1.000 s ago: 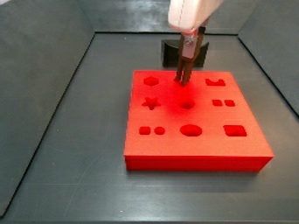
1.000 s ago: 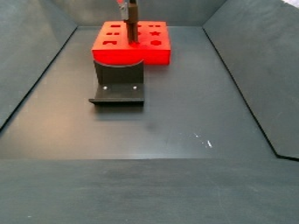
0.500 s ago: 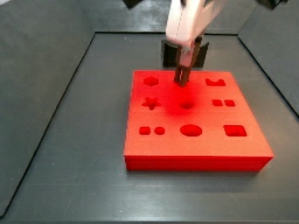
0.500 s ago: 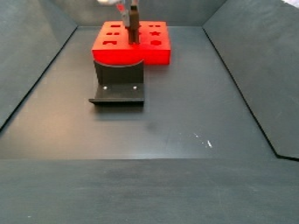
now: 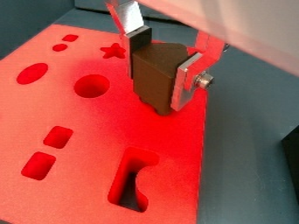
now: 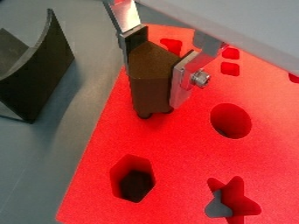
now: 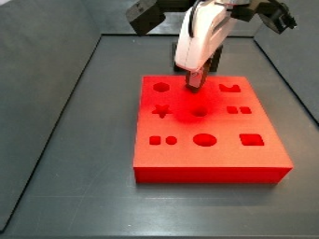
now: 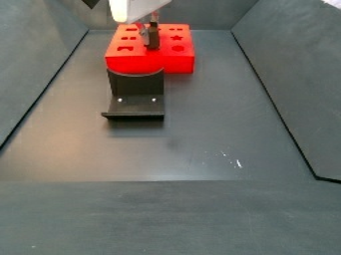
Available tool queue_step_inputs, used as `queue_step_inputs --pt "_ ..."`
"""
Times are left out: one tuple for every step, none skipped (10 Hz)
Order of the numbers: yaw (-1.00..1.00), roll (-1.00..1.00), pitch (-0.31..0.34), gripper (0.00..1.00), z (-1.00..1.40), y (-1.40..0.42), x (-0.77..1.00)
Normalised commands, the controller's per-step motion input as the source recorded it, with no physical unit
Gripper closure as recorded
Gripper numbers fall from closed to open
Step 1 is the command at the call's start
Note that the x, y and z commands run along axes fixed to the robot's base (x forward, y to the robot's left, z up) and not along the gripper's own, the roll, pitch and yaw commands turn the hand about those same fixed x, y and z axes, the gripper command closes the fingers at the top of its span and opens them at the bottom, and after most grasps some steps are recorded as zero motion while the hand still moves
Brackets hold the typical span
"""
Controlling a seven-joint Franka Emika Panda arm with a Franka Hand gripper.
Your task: Insert the 3 prong object.
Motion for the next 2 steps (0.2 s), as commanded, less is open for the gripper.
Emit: queue_step_inputs --pt "0.00 0.08 0.044 1.00 -0.12 -0.01 0.00" --pt "0.00 0.00 0.000 1.00 0.00 0.00 0.00"
